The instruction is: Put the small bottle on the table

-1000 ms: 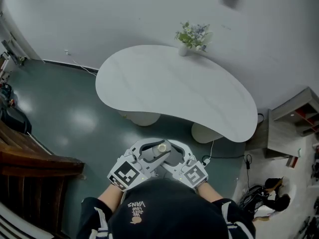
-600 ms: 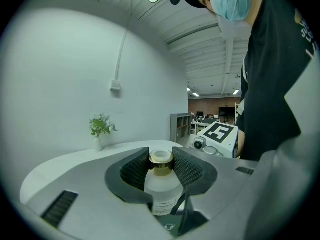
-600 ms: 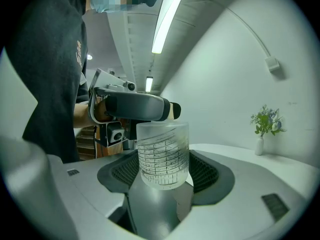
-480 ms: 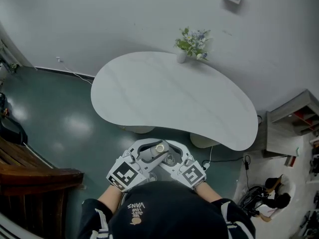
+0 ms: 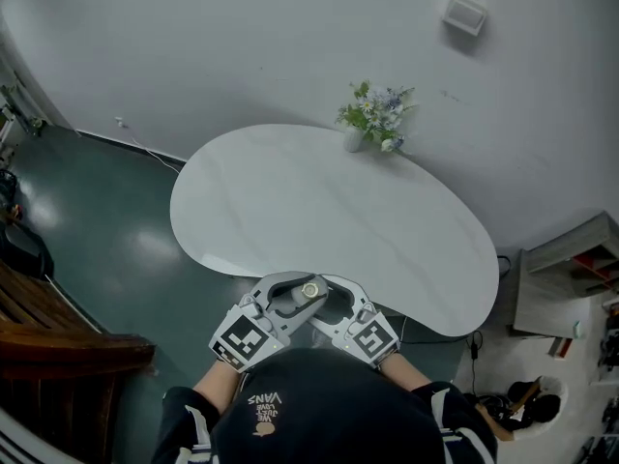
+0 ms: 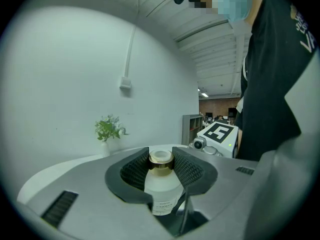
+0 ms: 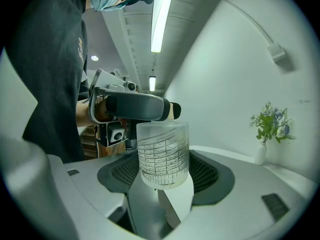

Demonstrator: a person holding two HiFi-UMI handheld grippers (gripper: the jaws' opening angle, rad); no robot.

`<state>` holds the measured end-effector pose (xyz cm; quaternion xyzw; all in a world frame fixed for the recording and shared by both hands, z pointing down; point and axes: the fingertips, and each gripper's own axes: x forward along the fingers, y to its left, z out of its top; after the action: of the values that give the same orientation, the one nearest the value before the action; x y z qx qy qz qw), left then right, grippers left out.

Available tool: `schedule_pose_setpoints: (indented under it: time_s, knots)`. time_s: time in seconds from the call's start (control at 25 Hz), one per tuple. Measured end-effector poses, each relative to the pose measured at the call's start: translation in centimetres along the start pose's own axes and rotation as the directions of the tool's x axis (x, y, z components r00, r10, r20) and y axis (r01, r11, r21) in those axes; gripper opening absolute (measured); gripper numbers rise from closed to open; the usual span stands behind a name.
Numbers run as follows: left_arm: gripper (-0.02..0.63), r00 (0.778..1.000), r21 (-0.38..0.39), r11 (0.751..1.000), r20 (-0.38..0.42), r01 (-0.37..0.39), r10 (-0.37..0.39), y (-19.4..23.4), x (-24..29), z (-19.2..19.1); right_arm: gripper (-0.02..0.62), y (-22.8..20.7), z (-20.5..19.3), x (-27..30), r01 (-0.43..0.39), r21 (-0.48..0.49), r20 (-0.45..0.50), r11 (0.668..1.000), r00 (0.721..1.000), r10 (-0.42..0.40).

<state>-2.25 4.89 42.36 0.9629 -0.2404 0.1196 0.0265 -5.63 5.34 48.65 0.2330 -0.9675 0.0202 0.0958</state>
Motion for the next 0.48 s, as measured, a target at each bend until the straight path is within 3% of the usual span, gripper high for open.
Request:
schedule_pose_setpoints:
  time_s: [0.2,0.48]
  knots:
    - [0.161,1.000,-0.022,0.999,0.003,-0.024,0.024,1.7,3.3,0.7,0.275,-3.6,-0.1,-0.7,-0.033,0.009,0.001,0.999,0.999,0.033]
    - [0.161,1.000,-0.036,0.999,-0.005,-0.017,0.017,5.3,6.0,0.6,0.275,-7.6,-0.8,0.8,-0.020,0.030,-0.003,0.999,1.000,0.020]
